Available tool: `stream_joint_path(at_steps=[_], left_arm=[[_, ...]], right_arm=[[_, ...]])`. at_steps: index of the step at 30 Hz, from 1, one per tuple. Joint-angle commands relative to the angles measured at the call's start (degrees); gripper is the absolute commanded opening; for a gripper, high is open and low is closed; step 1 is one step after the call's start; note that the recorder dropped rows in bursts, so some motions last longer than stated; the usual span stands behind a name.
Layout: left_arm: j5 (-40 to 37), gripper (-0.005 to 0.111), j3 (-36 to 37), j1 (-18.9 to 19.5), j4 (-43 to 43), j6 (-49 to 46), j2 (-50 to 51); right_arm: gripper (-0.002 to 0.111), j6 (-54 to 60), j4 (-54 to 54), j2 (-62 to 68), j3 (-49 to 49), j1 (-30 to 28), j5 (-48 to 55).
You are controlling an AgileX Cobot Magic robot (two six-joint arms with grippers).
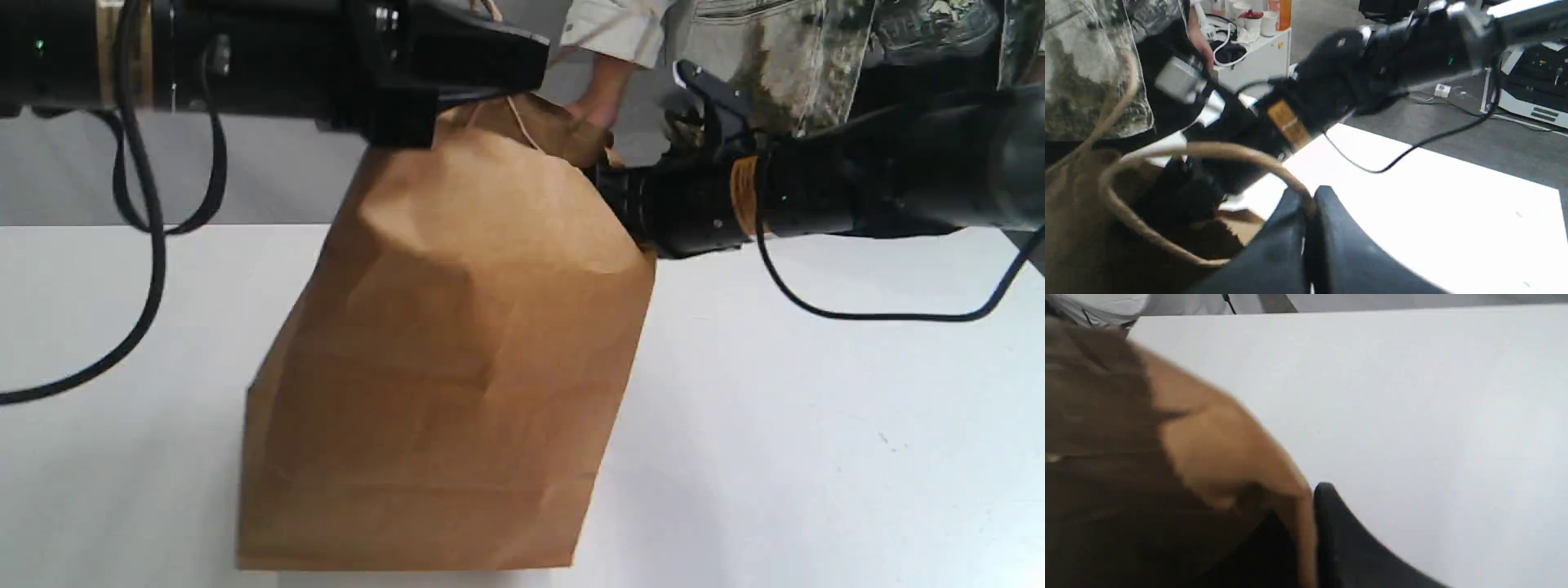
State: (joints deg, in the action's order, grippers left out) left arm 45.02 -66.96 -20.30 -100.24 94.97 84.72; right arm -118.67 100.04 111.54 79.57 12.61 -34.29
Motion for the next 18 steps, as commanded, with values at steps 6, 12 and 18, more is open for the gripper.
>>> stream_joint_path(at_steps=[6, 12, 18], left_arm=[[-0.5, 0.0, 8.4, 5.5, 0.3, -3.7, -8.3], [-1.5, 0.002, 9.8, 5.5, 0.3, -3.0, -8.5], [-9.0, 0.027, 10.9, 5.5, 0.3, -3.7, -8.5]], right_arm=[[0.001, 0.5, -0.1, -3.3, -0.1, 0.0, -5.8], [0.006, 0.5, -0.1, -3.3, -0.1, 0.0, -6.5], [0.056, 1.2, -0.1, -3.3, -0.1, 0.0, -5.9]])
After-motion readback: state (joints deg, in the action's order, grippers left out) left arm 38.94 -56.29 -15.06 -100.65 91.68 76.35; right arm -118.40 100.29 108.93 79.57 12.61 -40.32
